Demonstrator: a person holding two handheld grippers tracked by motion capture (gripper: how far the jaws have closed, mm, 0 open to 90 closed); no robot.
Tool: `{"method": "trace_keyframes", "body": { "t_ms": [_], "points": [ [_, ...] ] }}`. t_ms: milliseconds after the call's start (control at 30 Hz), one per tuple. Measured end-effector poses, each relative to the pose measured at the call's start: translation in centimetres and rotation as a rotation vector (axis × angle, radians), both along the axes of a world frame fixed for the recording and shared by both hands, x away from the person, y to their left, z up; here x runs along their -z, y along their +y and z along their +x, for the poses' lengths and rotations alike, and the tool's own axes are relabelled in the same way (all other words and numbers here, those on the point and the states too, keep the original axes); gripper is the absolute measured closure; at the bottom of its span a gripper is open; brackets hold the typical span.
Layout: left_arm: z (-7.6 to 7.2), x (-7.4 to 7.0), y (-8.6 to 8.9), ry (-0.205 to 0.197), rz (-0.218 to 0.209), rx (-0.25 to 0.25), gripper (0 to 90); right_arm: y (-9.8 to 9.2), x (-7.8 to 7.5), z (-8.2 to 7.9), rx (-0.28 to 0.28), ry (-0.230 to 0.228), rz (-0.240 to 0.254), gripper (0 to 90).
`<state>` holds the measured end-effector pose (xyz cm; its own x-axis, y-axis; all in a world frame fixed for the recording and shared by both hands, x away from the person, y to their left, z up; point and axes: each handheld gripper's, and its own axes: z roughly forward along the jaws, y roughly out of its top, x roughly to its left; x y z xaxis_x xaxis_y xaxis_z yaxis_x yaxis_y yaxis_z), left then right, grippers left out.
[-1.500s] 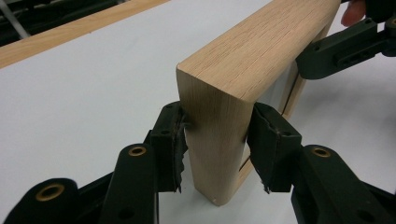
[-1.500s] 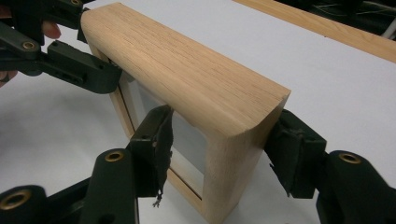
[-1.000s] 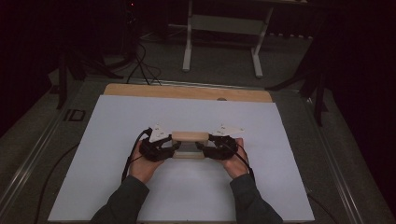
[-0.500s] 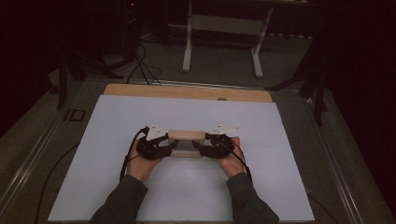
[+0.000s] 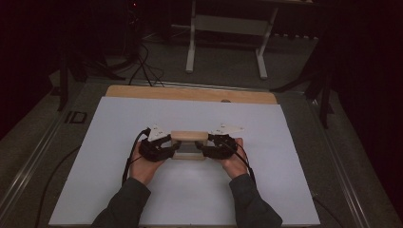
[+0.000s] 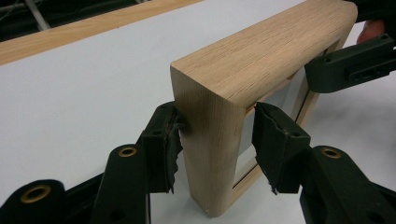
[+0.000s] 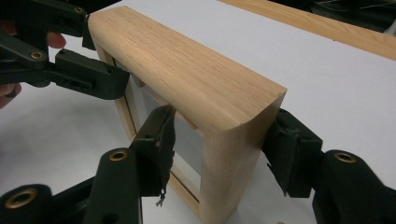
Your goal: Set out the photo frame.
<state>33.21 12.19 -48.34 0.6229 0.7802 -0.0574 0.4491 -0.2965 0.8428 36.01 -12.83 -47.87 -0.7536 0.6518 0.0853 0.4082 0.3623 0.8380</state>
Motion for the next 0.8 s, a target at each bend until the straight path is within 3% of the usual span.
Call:
{"method": "trace_keyframes", "body": {
  "t_ms": [800],
  "points": [
    [0.87,0.30,0.03,0.015,-0.025,-0.012,50.6,-0.13,0.32,0.90,0.025,0.032,0.052,45.1]
  ]
}}
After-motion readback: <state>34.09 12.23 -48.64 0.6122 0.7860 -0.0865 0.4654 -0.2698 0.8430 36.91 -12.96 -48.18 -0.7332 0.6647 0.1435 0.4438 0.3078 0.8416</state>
